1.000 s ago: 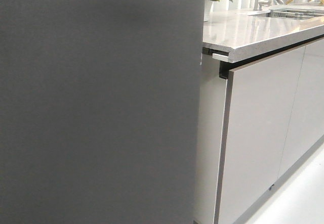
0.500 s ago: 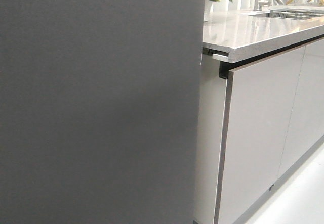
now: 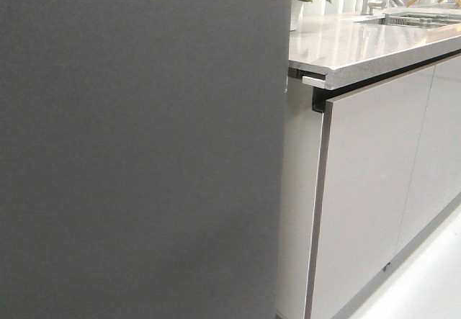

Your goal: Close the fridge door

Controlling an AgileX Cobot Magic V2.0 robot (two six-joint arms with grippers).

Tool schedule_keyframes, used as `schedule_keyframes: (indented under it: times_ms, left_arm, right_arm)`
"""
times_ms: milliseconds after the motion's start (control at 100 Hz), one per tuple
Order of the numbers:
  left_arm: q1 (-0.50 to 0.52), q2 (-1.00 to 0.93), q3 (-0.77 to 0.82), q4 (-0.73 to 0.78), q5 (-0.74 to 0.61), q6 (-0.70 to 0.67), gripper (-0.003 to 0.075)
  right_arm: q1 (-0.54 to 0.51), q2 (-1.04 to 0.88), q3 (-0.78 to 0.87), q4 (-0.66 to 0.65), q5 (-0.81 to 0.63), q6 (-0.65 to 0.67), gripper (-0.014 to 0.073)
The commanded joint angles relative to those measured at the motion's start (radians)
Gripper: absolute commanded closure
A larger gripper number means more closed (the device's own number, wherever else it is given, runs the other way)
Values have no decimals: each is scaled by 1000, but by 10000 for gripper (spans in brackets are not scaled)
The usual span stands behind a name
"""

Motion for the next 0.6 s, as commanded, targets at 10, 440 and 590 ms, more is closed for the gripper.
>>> schedule_keyframes:
  times_ms: [10, 440, 590]
  left_arm:
    - [-2, 19, 28, -2, -77, -3, 741]
    - [-2, 19, 28, -2, -77, -3, 741]
    - [-2, 19, 28, -2, -77, -3, 741]
  right_arm:
    - [-6, -33, 21, -10, -83, -4, 670]
    - [-6, -99, 131, -10, -145, -4, 670]
    - [-6, -99, 131, -10, -141, -4, 670]
